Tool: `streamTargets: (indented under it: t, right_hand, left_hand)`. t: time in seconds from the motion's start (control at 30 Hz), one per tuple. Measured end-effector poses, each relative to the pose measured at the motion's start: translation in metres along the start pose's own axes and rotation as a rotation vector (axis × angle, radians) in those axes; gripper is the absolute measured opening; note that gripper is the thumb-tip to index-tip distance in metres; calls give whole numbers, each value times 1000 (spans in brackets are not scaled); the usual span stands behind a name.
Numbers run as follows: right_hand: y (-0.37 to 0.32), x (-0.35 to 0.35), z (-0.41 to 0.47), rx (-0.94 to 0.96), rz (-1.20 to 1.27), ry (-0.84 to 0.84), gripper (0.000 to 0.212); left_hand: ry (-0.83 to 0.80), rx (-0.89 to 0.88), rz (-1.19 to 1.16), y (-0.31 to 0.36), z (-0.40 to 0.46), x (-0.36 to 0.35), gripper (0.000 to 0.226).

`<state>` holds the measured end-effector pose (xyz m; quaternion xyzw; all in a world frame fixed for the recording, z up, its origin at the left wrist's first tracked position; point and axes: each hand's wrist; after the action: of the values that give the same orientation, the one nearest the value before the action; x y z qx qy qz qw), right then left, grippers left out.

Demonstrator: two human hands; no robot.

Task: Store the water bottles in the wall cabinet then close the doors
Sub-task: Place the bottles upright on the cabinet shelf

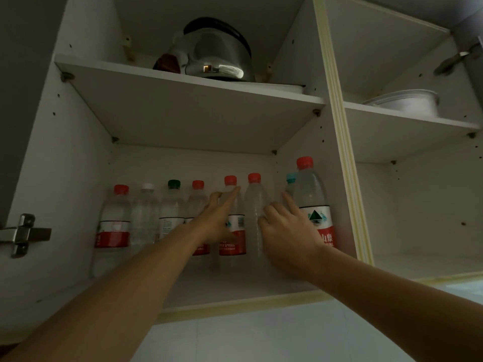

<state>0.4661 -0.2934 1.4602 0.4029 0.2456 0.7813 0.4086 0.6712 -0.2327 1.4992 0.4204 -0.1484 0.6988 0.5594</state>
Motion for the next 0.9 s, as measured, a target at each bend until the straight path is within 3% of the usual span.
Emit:
streamTargets:
  t: [0.1, 0.3, 0.53, 0.7, 0.9]
  right_hand:
    - [-9, 6, 20, -171, 428, 154, 58]
    - [-19, -4, 50, -535, 970, 45, 109]
    - [-5, -29, 80, -598, 1036, -13, 98]
    - [-2, -39, 97, -719, 1133, -103, 113]
    - [-5, -52, 112, -719, 1175, -102, 105]
  left_hand:
    - [42, -18, -35, -6, 4, -7, 117]
    - [131, -43, 50, -9, 7, -9, 117]
    - [190, 37, 280, -13, 10, -9, 112]
    - [175, 38, 335, -17, 10, -10, 122]
    - [232, 37, 396, -23, 14, -16, 126]
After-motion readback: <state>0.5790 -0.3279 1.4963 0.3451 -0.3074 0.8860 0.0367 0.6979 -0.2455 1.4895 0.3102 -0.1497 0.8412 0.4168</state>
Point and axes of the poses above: each hand's wrist, its own z-axis towards the middle knuckle, its own x-axis out of the back of the hand, y = z × x, and after that the axes turned 13 degrees about x, right-handed
